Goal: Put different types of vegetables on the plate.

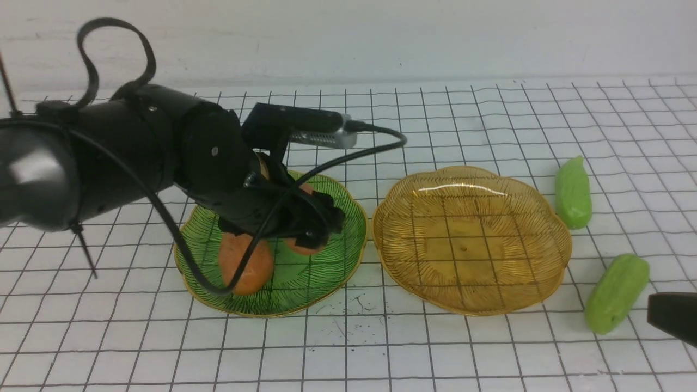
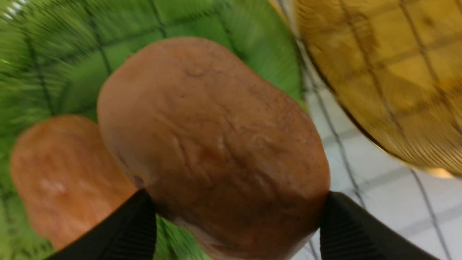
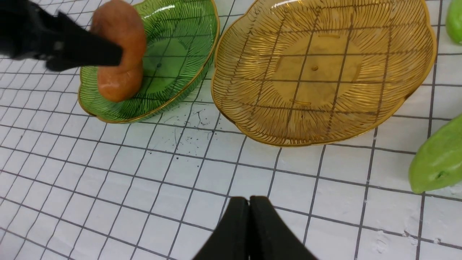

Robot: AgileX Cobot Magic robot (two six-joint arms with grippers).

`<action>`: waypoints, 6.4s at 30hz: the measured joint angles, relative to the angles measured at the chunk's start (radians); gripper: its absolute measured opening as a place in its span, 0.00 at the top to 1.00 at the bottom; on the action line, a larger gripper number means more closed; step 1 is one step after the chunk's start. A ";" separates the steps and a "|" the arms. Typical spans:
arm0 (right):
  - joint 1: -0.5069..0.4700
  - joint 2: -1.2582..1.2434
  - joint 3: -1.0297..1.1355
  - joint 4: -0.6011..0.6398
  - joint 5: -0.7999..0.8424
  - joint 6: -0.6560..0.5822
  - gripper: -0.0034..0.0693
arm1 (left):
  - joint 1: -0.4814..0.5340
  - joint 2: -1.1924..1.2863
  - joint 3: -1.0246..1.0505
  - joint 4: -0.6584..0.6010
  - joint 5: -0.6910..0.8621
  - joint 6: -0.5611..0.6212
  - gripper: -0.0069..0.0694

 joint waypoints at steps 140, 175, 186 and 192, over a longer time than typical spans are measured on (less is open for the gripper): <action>0.043 1.446 -1.272 -0.370 0.277 0.505 0.43 | 0.015 -0.508 0.024 0.013 0.622 0.101 0.92; 0.180 0.415 -0.919 -0.532 0.249 0.393 0.71 | 0.015 -0.508 0.024 0.025 0.626 0.103 0.92; 0.180 -0.390 -0.014 -0.539 -0.501 0.392 0.97 | 0.015 -0.508 0.024 0.028 0.545 0.103 0.92; 0.180 -0.594 0.209 -0.558 -0.658 0.370 0.97 | 0.015 -0.508 0.024 0.029 0.503 0.103 0.92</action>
